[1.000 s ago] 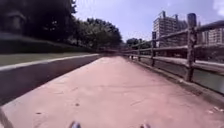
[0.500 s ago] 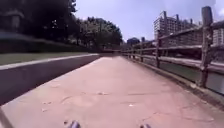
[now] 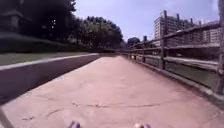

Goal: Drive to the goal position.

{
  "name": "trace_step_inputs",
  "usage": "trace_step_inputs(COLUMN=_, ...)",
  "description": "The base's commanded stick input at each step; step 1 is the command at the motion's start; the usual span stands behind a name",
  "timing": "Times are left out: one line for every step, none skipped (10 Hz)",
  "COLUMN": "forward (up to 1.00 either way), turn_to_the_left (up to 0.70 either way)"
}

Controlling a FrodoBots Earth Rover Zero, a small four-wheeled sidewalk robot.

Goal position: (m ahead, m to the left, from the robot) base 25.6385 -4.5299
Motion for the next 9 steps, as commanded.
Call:
trace_step_inputs(forward=0.70, turn_to_the_left=0.00)
trace_step_inputs(forward=0.70, turn_to_the_left=0.00)
trace_step_inputs(forward=0.70, turn_to_the_left=0.00)
trace_step_inputs(forward=0.70, turn_to_the_left=0.00)
trace_step_inputs(forward=0.70, turn_to_the_left=0.00)
trace_step_inputs(forward=0.70, turn_to_the_left=0.00)
trace_step_inputs(forward=0.70, turn_to_the_left=0.00)
trace_step_inputs(forward=0.70, turn_to_the_left=0.00)
trace_step_inputs(forward=0.70, turn_to_the_left=0.00)
